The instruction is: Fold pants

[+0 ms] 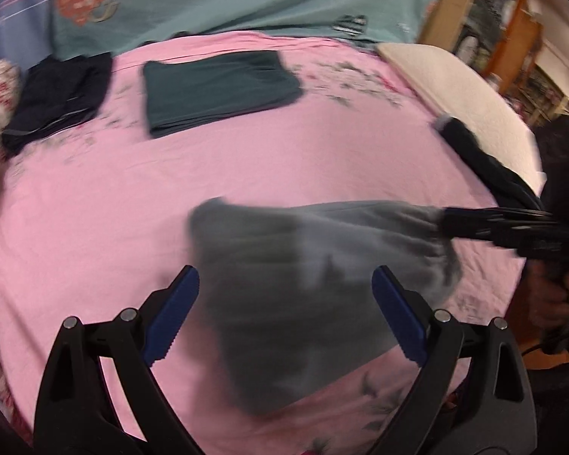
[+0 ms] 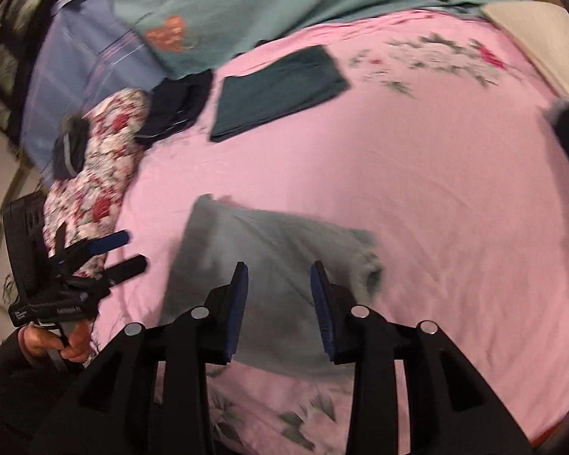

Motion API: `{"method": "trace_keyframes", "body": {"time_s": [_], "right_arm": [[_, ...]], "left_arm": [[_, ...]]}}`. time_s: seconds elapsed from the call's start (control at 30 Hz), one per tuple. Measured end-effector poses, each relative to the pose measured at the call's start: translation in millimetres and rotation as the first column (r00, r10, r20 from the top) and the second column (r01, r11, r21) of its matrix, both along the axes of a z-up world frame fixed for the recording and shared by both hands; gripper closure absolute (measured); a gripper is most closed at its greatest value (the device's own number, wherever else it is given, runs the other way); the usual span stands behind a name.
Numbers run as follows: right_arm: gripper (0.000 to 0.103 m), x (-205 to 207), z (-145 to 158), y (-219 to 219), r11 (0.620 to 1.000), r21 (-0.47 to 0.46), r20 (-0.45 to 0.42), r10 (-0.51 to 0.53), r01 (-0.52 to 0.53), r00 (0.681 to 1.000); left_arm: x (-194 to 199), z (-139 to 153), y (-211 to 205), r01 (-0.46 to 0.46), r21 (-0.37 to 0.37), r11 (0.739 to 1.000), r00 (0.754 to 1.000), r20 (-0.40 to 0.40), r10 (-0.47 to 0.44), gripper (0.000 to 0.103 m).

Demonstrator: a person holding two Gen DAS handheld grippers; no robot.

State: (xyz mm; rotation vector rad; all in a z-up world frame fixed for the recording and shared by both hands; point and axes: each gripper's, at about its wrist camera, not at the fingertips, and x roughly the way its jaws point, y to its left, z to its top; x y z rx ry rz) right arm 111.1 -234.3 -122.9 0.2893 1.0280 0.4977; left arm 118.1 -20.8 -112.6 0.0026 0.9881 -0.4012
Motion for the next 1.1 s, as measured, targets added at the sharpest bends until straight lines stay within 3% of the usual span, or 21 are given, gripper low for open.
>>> {"method": "trace_keyframes", "body": {"time_s": [0.07,0.1,0.13,0.2,0.23,0.37,0.47,0.53,0.63,0.67,0.7,0.73,0.77,0.83,0.9,0.97,1.1], "right_arm": [[0.069,18,-29,3,0.999,-0.05,-0.059,-0.02,0.017,0.998],[0.072,25,-46,-2,0.996,-0.072,-0.098,-0.052,0.045,0.994],[0.077,31,-61,-7,0.996,-0.064,-0.142,-0.072,0.064,0.987],[0.077,36,-72,-17,0.995,0.011,-0.176,-0.095,0.099,0.98],[0.076,36,-70,-20,0.994,0.027,-0.188,-0.1,0.107,0.977],[0.074,29,-40,-21,0.995,0.02,-0.144,-0.098,0.102,0.985],[0.074,27,-16,-11,0.996,0.029,-0.064,-0.085,0.087,0.994],[0.074,32,-9,0,0.997,0.053,-0.052,-0.059,0.061,0.997],[0.073,45,-14,24,0.998,0.063,-0.052,0.018,-0.015,0.999],[0.073,56,-28,31,0.999,0.039,-0.089,0.032,-0.029,0.995],[0.073,63,-41,36,1.0,-0.006,-0.117,0.024,-0.025,0.993],[0.082,72,-57,37,0.998,-0.065,-0.146,0.008,-0.018,0.989],[0.084,81,-68,34,0.997,-0.076,-0.17,-0.019,0.006,0.985],[0.079,87,-58,37,0.997,-0.069,-0.184,-0.051,0.039,0.982],[0.078,85,-28,57,0.999,-0.002,-0.103,0.034,-0.035,0.994],[0.077,84,-9,90,0.985,0.036,-0.044,0.173,-0.171,0.984],[0.077,97,-23,150,0.931,0.071,-0.083,0.364,-0.359,0.928]], "left_arm": [[7,-20,-21,0.087,-0.003,0.996,0.996,-0.014,-0.087,0.009],[13,-40,-30,0.102,0.037,0.994,0.994,-0.041,-0.101,0.009],[17,-57,-32,0.099,0.072,0.992,0.992,-0.079,-0.094,0.009],[19,-79,-29,0.099,0.109,0.989,0.991,-0.105,-0.088,0.009],[15,-81,-27,0.106,0.119,0.987,0.992,-0.075,-0.097,0.009],[12,-74,-12,0.079,0.132,0.988,0.993,-0.099,-0.066,0.009],[7,-54,9,0.001,0.068,0.998,0.996,-0.085,0.005,0.009],[2,-49,12,-0.001,0.025,1.0,0.997,-0.08,0.003,0.009],[-2,-71,7,0.033,0.075,0.997,0.991,-0.134,-0.022,0.009],[0,-86,8,0.017,0.094,0.995,0.985,-0.173,-0.001,0.009],[-2,-92,11,0.002,0.076,0.997,0.985,-0.173,0.011,0.009],[-5,-93,13,-0.01,0.081,0.997,0.986,-0.166,0.023,0.009],[-8,-90,11,-0.003,0.095,0.995,0.987,-0.16,0.019,0.009],[-14,-82,12,-0.015,0.107,0.994,0.989,-0.145,0.03,0.009],[-24,-71,20,-0.056,0.094,0.994,0.993,-0.102,0.066,0.009],[-32,-64,24,-0.08,0.087,0.993,0.994,-0.068,0.086,0.009],[-38,-57,15,-0.036,0.021,0.999,0.998,-0.053,0.037,0.009]]}}
